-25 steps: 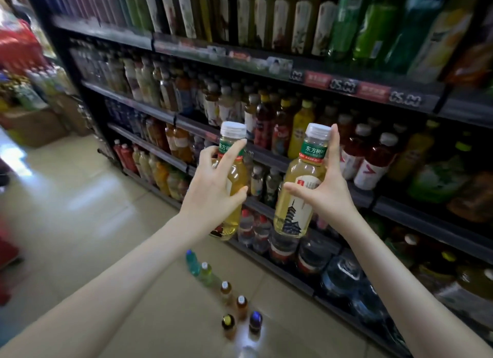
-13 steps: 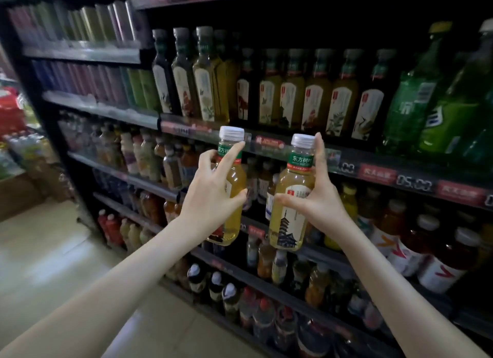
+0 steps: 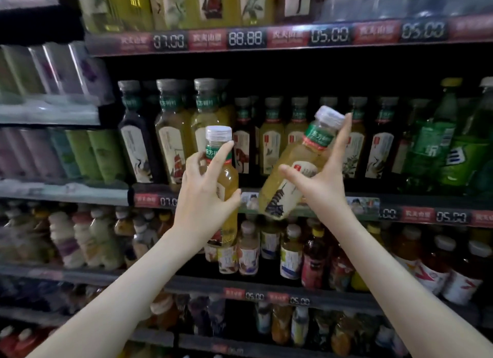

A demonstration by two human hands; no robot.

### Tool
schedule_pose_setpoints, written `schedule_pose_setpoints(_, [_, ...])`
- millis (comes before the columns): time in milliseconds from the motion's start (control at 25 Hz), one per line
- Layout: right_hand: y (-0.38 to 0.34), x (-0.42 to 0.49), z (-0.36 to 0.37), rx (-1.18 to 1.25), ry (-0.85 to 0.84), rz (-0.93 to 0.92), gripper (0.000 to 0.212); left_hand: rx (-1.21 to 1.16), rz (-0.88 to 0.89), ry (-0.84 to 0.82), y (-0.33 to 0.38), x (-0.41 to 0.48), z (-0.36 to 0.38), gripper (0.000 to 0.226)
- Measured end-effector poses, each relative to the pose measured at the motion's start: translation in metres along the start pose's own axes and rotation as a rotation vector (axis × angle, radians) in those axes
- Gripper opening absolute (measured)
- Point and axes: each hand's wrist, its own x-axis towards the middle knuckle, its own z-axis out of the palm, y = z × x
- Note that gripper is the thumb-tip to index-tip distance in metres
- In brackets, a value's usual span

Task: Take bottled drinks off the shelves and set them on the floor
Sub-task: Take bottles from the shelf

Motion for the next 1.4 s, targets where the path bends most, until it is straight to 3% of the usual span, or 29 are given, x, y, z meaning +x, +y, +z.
schedule_pose_setpoints(160, [0.003,0.03,0.014,0.004,0.23,-0.095,0.119,-0.07,0.035,0.061,-0.023,0.02,-0.009,0.084])
schedule_pose_setpoints(360, [0.023,0.057,0.014,-0.139,0.128,-0.025,0.117,-0.094,0.056,0.105,-0.037,0.031,-0.007,0.086])
schedule_pose_setpoints(600, [0.052,0.069,-0.003,-0.252,0.15,0.249,0.114,-0.143,0.044,0.03,-0.044,0.04,0.008,0.083])
schedule_pose_setpoints(840, [0.06,0.075,0.0,-0.303,-0.115,0.388,0.105,-0.195,0.053,0.022,-0.033,0.048,0.03,0.082])
schedule_pose_setpoints(960, [0.068,0.066,0.011,-0.311,-0.078,0.385,0.113,-0.191,0.06,0.03,-0.027,0.051,0.038,0.083])
schedule_pose_setpoints(1080, [0.074,0.052,0.024,-0.415,0.062,0.437,0.121,-0.183,0.067,0.043,-0.025,0.053,0.041,0.085])
schedule_pose_setpoints(1200, [0.072,0.045,0.036,-0.6,0.136,0.407,0.113,-0.164,0.076,0.058,-0.021,0.053,0.043,0.085])
schedule_pose_setpoints(1400, [0.073,0.057,0.034,-0.709,0.084,0.462,0.09,-0.163,0.054,0.079,-0.017,0.049,0.047,0.084])
